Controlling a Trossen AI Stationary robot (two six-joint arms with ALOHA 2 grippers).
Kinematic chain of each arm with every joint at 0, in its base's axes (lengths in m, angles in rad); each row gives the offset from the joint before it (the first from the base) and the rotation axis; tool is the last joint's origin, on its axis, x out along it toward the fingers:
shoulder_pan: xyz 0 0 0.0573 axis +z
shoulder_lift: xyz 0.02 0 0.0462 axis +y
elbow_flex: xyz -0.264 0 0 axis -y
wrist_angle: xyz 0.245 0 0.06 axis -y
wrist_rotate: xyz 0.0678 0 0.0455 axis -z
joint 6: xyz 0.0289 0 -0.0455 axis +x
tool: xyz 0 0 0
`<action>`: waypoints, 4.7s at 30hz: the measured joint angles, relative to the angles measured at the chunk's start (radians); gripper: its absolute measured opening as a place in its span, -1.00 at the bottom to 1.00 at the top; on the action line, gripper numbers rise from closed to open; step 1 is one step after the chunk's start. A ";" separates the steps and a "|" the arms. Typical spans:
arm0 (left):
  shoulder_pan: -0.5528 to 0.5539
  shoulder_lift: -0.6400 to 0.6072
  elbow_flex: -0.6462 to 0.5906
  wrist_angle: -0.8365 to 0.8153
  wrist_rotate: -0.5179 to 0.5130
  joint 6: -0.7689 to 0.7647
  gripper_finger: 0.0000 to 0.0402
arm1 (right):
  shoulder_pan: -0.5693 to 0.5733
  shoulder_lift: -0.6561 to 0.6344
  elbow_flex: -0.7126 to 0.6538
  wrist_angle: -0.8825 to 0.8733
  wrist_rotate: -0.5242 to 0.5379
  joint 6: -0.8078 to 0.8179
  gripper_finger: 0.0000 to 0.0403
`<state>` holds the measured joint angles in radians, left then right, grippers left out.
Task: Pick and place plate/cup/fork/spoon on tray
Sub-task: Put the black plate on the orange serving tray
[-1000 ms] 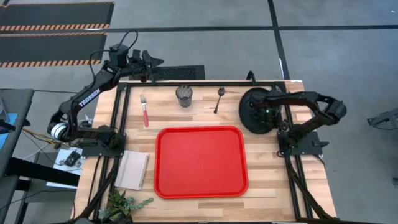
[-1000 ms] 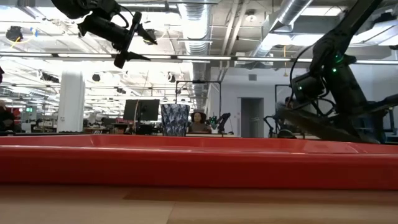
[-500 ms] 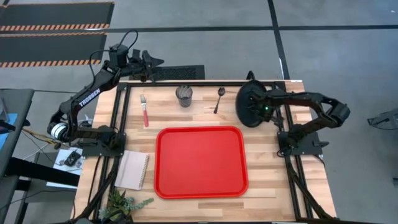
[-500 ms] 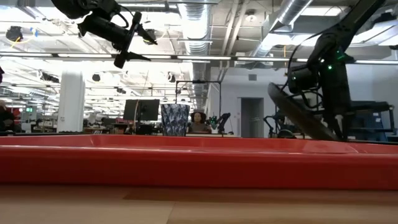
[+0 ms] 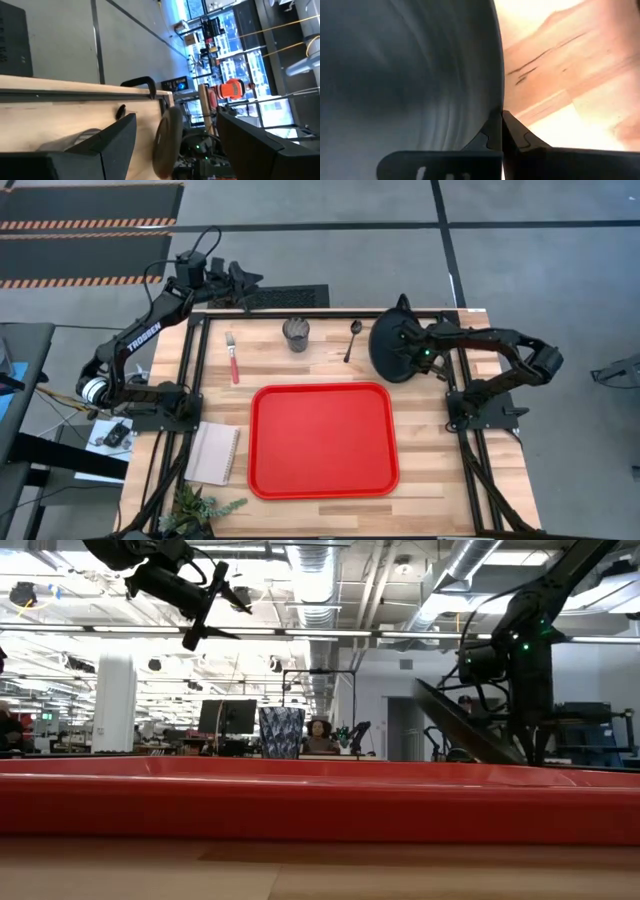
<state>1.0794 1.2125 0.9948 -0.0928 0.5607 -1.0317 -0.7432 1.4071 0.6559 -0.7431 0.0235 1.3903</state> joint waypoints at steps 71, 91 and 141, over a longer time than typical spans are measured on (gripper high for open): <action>-0.122 0.000 0.001 0.019 -0.051 0.061 0.26 | -0.057 -0.313 -0.010 0.541 0.093 -0.164 -0.98; -0.373 0.182 0.001 0.268 -0.090 -0.028 0.06 | 0.079 -0.313 -0.009 0.716 0.054 -0.240 -0.98; -0.503 0.240 0.009 0.186 -0.315 -0.038 -0.64 | 0.198 -0.256 -0.008 0.781 0.057 -0.272 -0.96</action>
<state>0.5760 1.4529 1.0041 0.0937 0.2456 -1.0698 -0.5454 1.1507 0.6478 0.0374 0.0803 1.1187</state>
